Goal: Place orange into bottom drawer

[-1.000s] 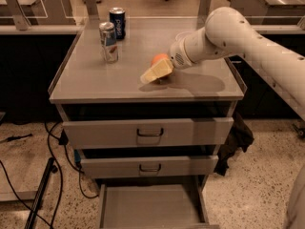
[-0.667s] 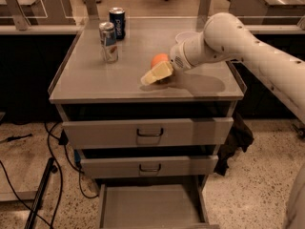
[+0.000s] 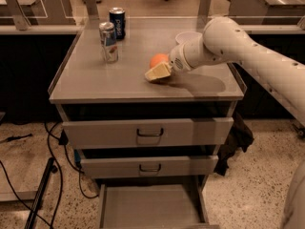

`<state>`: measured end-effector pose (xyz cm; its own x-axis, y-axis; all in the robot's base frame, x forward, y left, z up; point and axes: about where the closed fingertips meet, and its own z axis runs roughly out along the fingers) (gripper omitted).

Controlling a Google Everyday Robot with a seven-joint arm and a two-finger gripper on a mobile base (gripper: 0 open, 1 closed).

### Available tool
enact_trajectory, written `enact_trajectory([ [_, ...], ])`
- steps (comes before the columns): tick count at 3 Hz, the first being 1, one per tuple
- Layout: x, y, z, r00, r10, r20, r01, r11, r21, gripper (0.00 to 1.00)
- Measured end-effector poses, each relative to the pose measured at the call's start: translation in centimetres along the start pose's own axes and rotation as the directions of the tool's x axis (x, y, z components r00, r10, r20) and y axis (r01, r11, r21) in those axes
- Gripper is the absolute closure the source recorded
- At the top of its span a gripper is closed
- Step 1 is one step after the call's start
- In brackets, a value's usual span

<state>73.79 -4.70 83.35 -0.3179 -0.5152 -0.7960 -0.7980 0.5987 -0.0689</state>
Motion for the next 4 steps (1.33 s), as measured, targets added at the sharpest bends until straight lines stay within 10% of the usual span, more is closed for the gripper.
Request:
enact_trajectory([
  [2, -1.1, 0.7, -2.1, 0.999, -0.039, 0.019, 0.040, 0.9990, -0.021, 0.89],
  [4, -1.3, 2.8, -8.5, 0.989, -0.095, 0.114, 0.115, 0.9764, -0.183, 1.00],
])
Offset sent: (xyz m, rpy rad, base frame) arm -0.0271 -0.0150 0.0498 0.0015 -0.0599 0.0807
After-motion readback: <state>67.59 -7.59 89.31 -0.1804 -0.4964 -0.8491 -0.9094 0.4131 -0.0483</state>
